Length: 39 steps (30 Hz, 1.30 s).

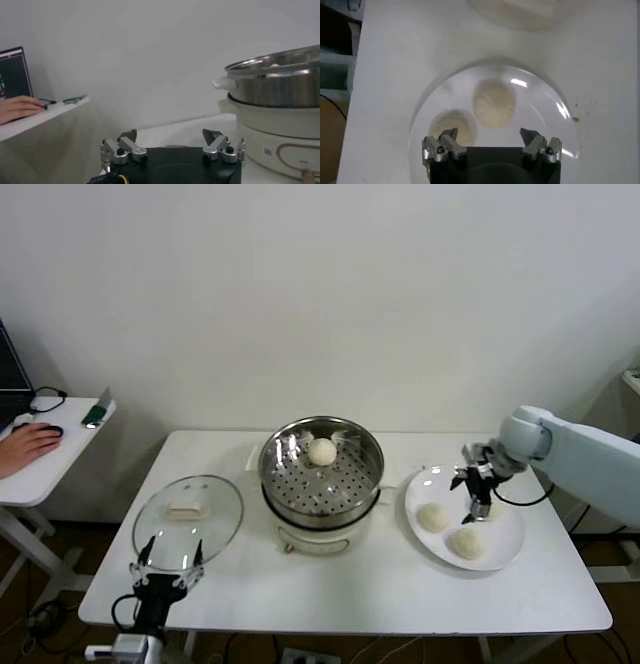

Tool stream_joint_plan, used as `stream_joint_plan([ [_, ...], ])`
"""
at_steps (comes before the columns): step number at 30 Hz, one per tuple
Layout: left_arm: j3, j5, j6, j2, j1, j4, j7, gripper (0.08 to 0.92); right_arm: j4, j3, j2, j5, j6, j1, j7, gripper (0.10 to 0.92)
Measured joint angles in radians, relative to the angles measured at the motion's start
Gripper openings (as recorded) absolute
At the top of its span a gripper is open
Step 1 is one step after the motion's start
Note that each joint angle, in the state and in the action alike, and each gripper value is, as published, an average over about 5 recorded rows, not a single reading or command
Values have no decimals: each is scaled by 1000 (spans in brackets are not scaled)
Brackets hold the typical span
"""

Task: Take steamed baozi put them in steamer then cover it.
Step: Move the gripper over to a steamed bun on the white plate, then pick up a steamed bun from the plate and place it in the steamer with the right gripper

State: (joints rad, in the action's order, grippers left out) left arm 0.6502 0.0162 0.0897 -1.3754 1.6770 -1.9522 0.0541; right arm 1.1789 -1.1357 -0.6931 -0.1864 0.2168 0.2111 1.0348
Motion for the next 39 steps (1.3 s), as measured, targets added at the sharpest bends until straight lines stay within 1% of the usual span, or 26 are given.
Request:
stream_joint_plan([
  [12, 3, -4, 2, 0, 5, 3, 1, 823, -127, 87, -106, 47, -16, -96, -18, 823],
  [23, 4, -5, 6, 0, 16, 9, 3, 823, -210, 110, -174, 56, -32, -127, -6, 817],
  [29, 3, -6, 6, -5, 18, 10, 6, 823, -230, 115, -184, 51, -39, -129, 6, 722],
  [31, 3, -7, 6, -6, 19, 9, 6, 823, -233, 116, -184, 49, -41, -130, 9, 702],
  [39, 5, -7, 8, -6, 24, 8, 7, 823, -228, 96, -170, 20, -40, -106, 14, 680],
])
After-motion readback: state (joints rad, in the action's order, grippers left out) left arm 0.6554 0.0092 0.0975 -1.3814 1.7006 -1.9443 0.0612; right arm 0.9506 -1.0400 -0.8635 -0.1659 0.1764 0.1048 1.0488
